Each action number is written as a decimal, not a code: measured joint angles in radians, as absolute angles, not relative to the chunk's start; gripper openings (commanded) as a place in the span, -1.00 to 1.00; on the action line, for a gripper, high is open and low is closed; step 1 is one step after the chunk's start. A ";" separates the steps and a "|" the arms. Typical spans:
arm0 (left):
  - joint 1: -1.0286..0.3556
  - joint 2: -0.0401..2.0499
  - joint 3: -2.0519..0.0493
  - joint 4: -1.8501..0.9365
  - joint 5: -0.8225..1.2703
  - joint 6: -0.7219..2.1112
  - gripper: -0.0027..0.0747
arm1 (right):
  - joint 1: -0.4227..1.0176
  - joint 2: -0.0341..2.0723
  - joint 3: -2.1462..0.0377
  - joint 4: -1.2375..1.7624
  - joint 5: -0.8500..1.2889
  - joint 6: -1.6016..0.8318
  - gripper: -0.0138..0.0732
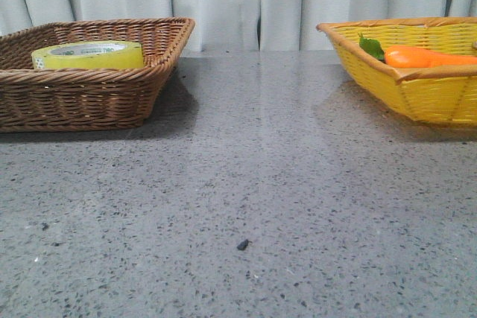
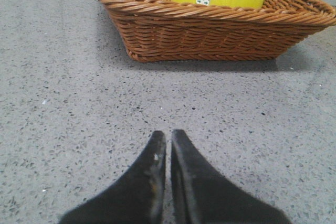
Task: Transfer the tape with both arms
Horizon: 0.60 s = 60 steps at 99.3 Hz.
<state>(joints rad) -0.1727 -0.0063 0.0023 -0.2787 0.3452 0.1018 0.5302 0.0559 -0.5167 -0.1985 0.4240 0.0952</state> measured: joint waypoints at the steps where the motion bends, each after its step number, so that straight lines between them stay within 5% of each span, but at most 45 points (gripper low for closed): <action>1: -0.173 -0.006 0.002 -0.279 0.345 0.102 -0.99 | 0.530 0.056 -0.517 -0.199 0.424 0.095 -0.84; 60: -0.173 -0.006 0.002 -0.280 0.347 0.102 -0.99 | 0.488 0.056 -0.448 -0.199 0.460 0.095 -0.84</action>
<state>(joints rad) -0.1727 -0.0063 0.0023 -0.2803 0.3467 0.1018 0.4875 0.0559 -0.4478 -0.1985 0.4602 0.0952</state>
